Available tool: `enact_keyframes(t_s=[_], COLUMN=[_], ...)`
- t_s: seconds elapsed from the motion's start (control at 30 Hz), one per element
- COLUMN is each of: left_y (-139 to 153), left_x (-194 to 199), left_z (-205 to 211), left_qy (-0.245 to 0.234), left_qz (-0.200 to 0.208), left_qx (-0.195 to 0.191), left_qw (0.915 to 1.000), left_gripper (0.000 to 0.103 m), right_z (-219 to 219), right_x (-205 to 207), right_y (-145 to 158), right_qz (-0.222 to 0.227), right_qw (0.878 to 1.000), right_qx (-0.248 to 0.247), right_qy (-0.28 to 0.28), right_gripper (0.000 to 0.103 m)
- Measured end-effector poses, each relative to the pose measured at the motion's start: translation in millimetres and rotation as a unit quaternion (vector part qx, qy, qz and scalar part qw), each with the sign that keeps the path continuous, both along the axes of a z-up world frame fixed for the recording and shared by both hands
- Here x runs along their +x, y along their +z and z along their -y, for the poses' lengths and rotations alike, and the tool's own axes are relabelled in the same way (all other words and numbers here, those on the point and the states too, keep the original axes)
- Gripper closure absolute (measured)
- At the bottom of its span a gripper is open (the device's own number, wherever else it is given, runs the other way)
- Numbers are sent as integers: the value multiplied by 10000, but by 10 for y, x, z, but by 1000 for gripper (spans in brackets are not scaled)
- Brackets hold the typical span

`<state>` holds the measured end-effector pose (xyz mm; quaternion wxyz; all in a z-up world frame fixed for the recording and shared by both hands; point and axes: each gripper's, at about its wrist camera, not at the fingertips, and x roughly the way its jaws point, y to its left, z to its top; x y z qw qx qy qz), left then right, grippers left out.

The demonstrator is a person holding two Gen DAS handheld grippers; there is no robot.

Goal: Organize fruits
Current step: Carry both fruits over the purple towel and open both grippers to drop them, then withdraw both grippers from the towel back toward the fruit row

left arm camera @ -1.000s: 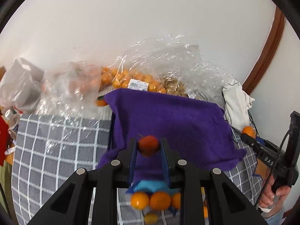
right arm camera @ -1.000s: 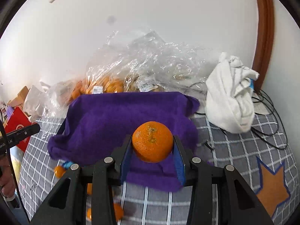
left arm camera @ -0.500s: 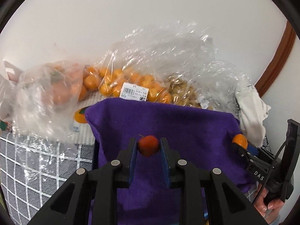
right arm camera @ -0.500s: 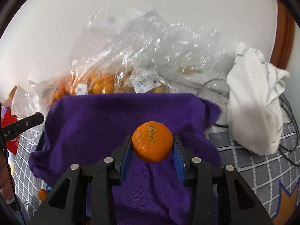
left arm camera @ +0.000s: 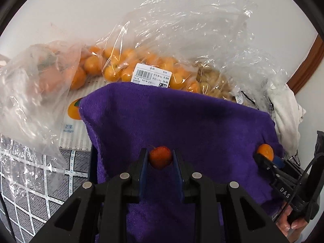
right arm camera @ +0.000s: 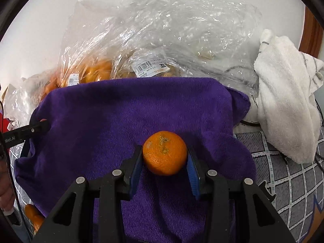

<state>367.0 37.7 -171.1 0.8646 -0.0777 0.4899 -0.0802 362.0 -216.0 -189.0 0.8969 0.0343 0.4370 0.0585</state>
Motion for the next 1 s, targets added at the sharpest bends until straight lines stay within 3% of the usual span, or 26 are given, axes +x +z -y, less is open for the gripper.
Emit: enact_keyframes(t_s=[0.23, 0.4, 0.6, 1.0], left_y=[-64, -117, -33, 306], left_x=[32, 71, 72, -73], left_z=[39, 106, 70, -65], left_qy=[-10, -79, -31, 126], left_qz=[-98, -222, -187, 218], left_qx=[64, 171, 182, 112], left_qw=[9999, 9996, 9997, 9996], left_gripper=[80, 78, 56, 56], right_z=[17, -2, -53, -5], right_x=[-10, -118, -237, -718], right_y=[32, 136, 301, 529], right_qz=[6, 310, 597, 556], right_qw=[10000, 9995, 9980, 9969], right_qx=[81, 106, -212, -215], right_qy=[37, 27, 45, -507], right_gripper=[59, 28, 17, 14])
